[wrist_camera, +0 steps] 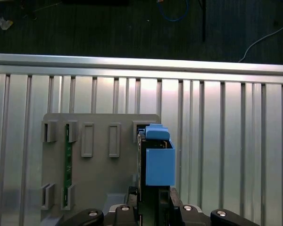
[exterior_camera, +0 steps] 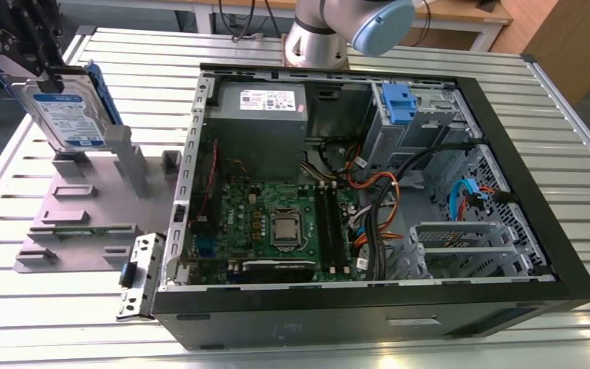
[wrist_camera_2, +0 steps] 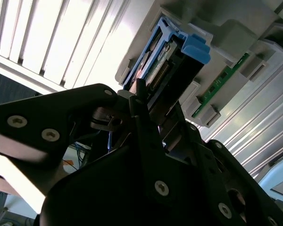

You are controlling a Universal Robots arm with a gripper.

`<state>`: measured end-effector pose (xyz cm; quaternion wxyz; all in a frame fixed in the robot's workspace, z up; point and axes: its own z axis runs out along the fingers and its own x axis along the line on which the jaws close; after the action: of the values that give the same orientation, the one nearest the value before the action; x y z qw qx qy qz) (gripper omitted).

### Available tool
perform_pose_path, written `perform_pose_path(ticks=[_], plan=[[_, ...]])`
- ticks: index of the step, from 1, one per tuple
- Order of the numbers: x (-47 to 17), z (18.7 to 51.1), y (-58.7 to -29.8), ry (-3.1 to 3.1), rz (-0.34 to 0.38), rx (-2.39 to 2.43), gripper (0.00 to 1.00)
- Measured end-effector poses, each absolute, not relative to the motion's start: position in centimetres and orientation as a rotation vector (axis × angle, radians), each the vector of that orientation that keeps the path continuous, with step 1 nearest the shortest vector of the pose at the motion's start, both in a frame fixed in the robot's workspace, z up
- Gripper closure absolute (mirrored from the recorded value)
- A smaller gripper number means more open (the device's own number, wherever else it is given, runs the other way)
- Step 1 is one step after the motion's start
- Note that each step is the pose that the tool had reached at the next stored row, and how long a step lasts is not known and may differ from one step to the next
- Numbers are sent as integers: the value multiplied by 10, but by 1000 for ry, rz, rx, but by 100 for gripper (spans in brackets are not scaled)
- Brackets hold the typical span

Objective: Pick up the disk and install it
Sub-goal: 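Pick up the disk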

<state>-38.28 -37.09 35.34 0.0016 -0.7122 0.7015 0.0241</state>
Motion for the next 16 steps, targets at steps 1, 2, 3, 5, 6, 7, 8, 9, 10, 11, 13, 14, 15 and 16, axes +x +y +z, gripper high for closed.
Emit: perform_pose_path(ticks=[1, 2, 3, 5, 6, 7, 8, 9, 10, 11, 13, 14, 15, 16], plan=[[-383, 354, -371, 2202, 76, -2236, 65], [-383, 354, -371, 2202, 76, -2235, 65], [-383, 354, -371, 2202, 76, -2235, 65], [-383, 354, -371, 2202, 76, -2235, 65], [-383, 355, -371, 2202, 76, -2235, 65], [-383, 356, -371, 2202, 76, -2235, 65], [-383, 356, -371, 2202, 76, -2235, 65], [-383, 356, -371, 2201, 76, -2235, 65], [-383, 356, -371, 2201, 76, -2235, 65], [-383, 357, -371, 2202, 76, -2235, 65], [-383, 357, -371, 2202, 76, -2235, 65], [-383, 357, -371, 2202, 76, -2235, 65], [-383, 357, -371, 2202, 76, -2235, 65], [-383, 357, -371, 2202, 76, -2235, 65]])
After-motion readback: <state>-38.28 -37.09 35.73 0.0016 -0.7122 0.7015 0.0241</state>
